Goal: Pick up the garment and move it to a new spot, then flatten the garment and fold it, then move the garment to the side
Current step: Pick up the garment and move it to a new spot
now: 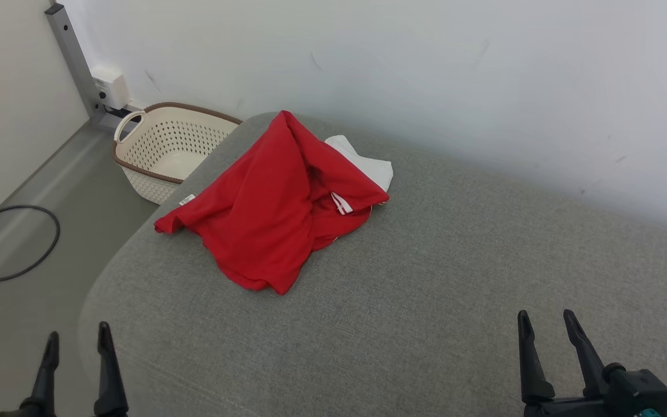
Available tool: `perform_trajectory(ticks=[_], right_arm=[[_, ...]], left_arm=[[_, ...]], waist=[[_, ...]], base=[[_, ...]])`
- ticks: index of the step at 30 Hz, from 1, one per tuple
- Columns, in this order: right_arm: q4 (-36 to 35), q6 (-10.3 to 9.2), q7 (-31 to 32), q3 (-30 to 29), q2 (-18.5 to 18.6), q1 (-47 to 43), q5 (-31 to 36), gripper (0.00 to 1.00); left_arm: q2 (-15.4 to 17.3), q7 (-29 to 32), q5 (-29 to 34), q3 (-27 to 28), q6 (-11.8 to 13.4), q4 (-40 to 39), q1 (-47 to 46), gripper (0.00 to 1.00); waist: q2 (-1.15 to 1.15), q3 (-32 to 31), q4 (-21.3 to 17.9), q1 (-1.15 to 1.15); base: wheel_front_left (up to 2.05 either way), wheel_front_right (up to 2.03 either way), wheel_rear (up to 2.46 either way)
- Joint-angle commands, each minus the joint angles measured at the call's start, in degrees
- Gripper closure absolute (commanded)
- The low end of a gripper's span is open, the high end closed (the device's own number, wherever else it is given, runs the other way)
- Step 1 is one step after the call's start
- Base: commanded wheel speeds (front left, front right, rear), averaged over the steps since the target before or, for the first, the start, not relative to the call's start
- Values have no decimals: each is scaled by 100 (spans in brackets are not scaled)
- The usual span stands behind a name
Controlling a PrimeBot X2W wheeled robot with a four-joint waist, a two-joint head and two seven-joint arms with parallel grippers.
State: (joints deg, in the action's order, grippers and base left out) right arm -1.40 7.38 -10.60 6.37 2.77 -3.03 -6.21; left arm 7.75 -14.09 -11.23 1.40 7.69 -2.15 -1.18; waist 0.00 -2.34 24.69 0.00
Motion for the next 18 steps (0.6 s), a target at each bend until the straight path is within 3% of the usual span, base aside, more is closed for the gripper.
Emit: perform_trajectory(ticks=[1, 9, 18], right_arm=[[2, 21, 1, 24, 20, 28, -44, 0], [11, 21, 27, 140, 20, 153, -20, 0], [-8, 21, 27, 438, 21, 735, -2, 0]], left_arm=[[-56, -23, -205, 173, 84, -60, -12, 0], [29, 71, -459, 299, -41, -37, -194, 0], [364, 507, -672, 309, -251, 271, -1199, 0]], waist=[[0, 9, -17, 0], [0, 146, -259, 0], [0, 663, -1110, 0]], base=[[0, 0, 0], [0, 0, 0], [0, 0, 0]])
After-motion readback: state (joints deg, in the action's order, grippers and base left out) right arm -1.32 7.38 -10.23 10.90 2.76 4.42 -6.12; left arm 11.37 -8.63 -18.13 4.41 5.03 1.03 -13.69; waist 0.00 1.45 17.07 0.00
